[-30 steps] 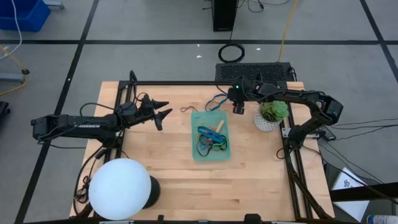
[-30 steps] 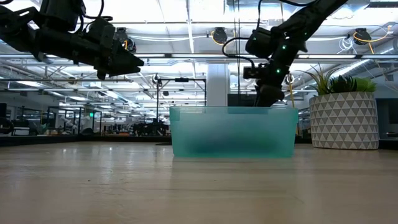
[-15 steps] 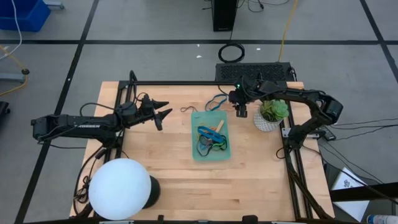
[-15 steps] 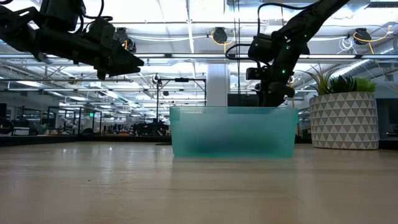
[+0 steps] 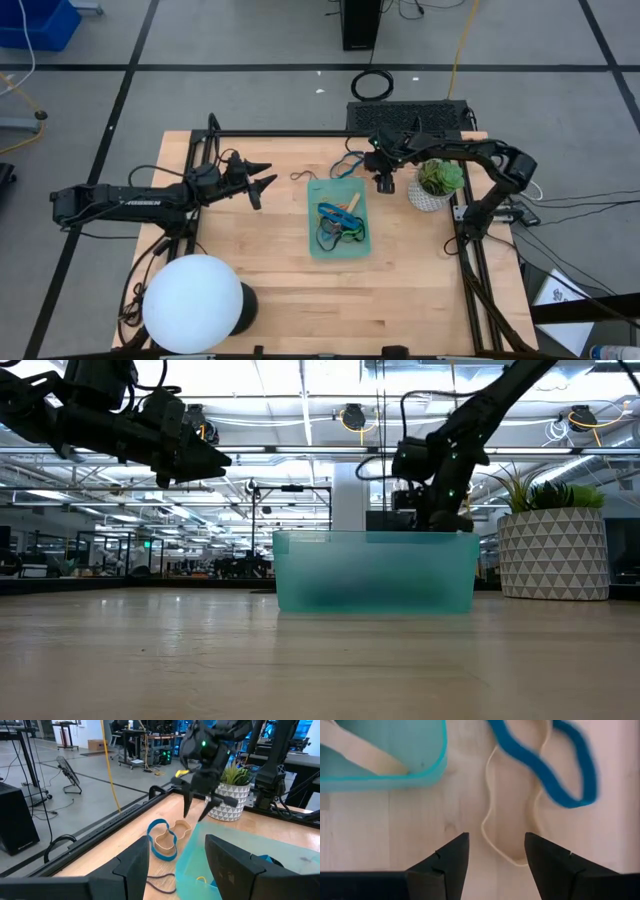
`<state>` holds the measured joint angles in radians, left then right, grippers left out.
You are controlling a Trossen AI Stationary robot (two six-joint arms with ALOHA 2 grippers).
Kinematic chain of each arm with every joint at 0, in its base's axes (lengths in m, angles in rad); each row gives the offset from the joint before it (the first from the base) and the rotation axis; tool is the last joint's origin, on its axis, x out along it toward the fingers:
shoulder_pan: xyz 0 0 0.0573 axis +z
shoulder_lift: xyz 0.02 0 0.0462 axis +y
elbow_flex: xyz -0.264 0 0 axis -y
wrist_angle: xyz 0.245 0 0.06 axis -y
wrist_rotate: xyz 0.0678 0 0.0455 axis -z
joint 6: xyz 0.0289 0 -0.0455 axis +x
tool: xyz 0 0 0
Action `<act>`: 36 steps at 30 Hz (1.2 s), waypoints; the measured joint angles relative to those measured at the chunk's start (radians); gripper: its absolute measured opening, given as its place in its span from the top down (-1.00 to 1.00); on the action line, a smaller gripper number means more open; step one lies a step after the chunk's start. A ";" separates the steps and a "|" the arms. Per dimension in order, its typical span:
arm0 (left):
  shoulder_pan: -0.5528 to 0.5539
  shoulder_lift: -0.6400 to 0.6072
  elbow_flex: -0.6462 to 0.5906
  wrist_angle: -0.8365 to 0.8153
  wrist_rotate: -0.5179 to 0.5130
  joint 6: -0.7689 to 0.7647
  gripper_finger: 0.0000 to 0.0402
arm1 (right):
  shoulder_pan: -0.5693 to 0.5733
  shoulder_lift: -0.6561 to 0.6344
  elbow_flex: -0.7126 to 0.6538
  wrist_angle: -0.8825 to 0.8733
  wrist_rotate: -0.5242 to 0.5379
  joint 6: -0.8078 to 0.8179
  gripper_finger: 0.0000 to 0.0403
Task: Pick and place rubber bands into bin
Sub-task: Put the brown rubber band into the green bin
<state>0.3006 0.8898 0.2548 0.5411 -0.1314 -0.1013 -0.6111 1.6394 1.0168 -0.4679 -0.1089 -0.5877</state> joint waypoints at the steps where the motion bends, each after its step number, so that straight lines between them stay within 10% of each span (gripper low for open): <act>1: 0.000 0.000 0.000 0.000 0.000 0.000 0.00 | 0.002 0.016 0.000 0.000 0.000 0.000 0.08; 36: 0.000 0.000 0.000 0.000 -0.001 0.000 0.00 | 0.020 0.116 0.000 0.041 0.007 0.086 0.12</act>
<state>0.3008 0.8900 0.2546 0.5411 -0.1326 -0.1013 -0.5915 1.7557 1.0164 -0.4267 -0.1017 -0.5017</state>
